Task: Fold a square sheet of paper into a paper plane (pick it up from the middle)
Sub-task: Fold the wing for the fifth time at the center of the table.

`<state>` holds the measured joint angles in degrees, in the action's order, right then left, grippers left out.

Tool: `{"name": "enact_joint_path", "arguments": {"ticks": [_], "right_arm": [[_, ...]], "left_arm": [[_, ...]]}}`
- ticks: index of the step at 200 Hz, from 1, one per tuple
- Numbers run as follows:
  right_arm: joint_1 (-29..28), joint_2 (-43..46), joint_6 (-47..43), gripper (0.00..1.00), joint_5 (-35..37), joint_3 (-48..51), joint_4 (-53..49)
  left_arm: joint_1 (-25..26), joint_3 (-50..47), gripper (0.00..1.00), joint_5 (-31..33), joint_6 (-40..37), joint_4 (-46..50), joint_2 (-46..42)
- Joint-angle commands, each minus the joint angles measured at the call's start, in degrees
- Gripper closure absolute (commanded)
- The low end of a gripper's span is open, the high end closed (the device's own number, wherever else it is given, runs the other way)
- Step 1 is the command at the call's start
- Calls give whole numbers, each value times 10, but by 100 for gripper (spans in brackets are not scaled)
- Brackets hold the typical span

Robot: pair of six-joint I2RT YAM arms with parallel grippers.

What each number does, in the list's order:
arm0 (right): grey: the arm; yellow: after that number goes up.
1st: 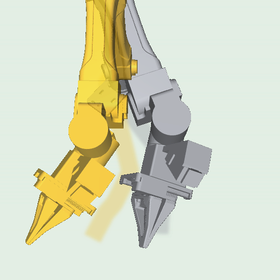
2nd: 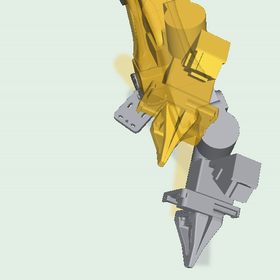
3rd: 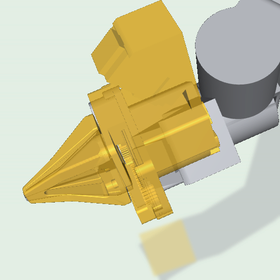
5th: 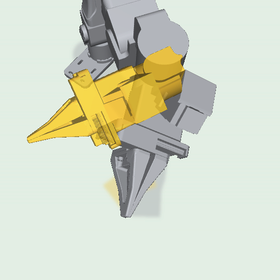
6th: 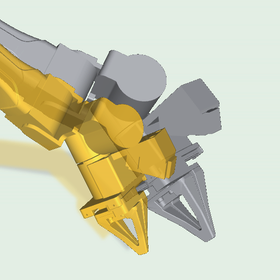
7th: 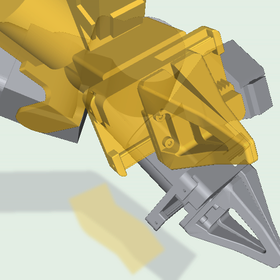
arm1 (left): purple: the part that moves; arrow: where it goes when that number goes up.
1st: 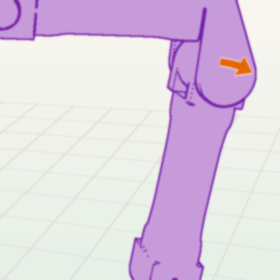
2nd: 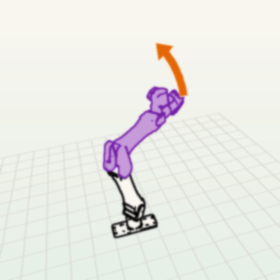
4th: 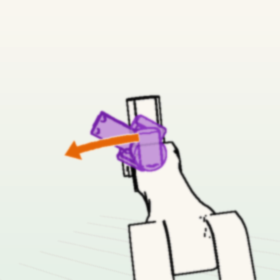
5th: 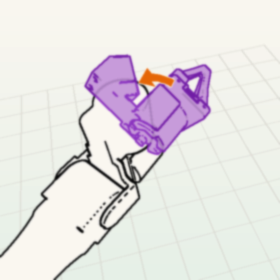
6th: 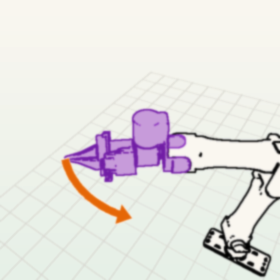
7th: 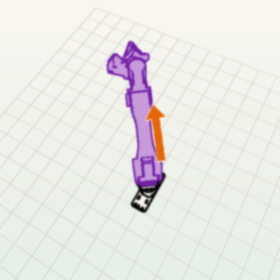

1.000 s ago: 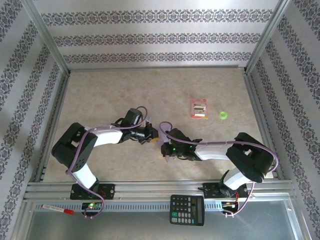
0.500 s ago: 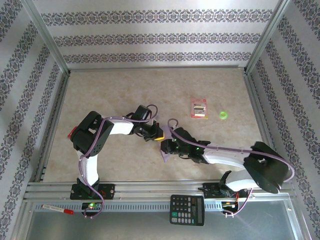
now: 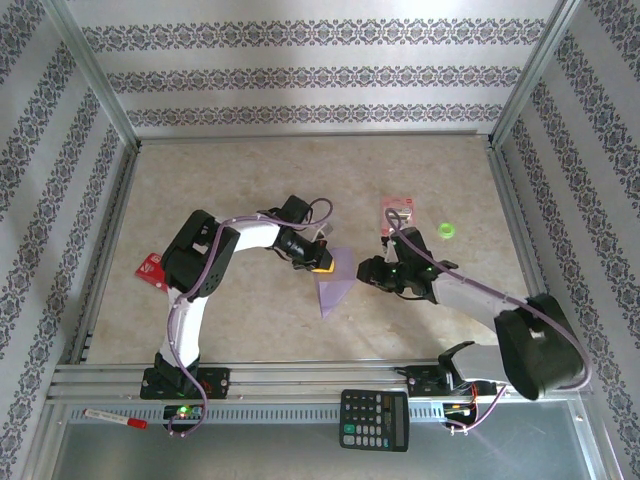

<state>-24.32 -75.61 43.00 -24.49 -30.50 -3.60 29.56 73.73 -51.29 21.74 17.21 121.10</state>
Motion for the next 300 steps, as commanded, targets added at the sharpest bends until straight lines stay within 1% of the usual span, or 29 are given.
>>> {"name": "enact_joint_path", "arguments": {"ticks": [1,32,72,134,193,212,236,260,282,300], "right_arm": [[2,-37,-17,67,-41,-25,1],[3,-76,-13,66,-48,-25,25],[3,-104,1,67,-66,-24,63],[3,-124,24,68,-58,-19,85],[11,-138,96,70,-53,3,160],[12,-136,112,71,-59,7,186],[12,-132,118,72,-60,8,194],[14,-132,112,76,-57,10,195],[12,-133,114,85,-57,17,200],[8,-122,121,93,-43,27,199]], "left_arm": [[-9,11,98,-18,-57,49,20],[-9,13,98,-16,-66,56,25],[-9,11,98,-18,-62,53,25],[-9,10,98,-14,-60,50,26],[-9,8,98,-10,-60,48,27],[-9,8,98,-8,-61,50,29],[-9,9,98,-7,-61,50,28],[-9,9,98,-7,-61,51,28],[-9,10,98,-3,-59,52,25],[-8,9,93,-2,-47,45,15]]}}
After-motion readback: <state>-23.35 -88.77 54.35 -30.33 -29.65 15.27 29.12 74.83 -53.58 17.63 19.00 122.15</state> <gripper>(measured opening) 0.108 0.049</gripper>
